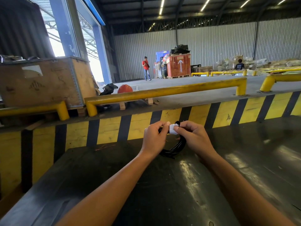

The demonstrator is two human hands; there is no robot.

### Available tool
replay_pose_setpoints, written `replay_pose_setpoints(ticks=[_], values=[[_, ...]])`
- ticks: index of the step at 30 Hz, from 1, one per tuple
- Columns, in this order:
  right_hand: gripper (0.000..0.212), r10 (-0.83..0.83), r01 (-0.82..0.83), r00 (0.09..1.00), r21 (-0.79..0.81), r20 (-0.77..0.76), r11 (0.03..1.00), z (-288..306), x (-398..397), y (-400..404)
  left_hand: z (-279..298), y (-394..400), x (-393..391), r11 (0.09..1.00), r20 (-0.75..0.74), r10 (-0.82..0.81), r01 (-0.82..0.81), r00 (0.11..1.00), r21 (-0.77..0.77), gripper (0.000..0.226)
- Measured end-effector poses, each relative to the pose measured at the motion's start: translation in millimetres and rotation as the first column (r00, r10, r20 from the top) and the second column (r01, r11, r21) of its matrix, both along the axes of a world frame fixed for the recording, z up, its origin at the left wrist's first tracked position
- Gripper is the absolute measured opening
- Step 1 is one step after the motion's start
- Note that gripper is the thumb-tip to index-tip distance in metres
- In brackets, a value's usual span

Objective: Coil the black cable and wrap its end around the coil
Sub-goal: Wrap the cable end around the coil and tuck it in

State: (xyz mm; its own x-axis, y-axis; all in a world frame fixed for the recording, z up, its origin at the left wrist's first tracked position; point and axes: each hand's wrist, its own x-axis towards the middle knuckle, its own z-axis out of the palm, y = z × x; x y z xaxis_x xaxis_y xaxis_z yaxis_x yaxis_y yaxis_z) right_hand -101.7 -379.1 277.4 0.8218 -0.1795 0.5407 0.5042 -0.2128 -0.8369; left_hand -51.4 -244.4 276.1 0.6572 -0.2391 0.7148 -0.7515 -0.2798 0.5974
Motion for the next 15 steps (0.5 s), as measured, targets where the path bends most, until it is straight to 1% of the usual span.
replay_pose_setpoints(ticks=[4, 10, 13, 15], values=[[0.017, -0.058, 0.062, 0.998, -0.142, 0.032, 0.988, -3, 1, -2, -5, 1, 1, 0.999, -0.026, 0.008, -0.007, 1.0, 0.033, 0.029], [0.018, -0.139, 0.16, 0.984, -0.223, 0.11, 0.962, -9, 1, -6, -10, -1, 2, 0.998, -0.06, -0.013, 0.017, 0.998, 0.065, 0.035], [0.017, -0.163, 0.178, 0.983, -0.231, 0.081, 0.957, -14, 3, -8, -13, -2, 4, 0.997, -0.106, -0.012, 0.02, 0.994, 0.074, 0.034], [0.017, -0.193, 0.208, 0.978, -0.261, 0.082, 0.943, -20, 4, -9, -16, -2, 3, 0.997, -0.195, -0.028, 0.04, 0.98, 0.058, 0.029]])
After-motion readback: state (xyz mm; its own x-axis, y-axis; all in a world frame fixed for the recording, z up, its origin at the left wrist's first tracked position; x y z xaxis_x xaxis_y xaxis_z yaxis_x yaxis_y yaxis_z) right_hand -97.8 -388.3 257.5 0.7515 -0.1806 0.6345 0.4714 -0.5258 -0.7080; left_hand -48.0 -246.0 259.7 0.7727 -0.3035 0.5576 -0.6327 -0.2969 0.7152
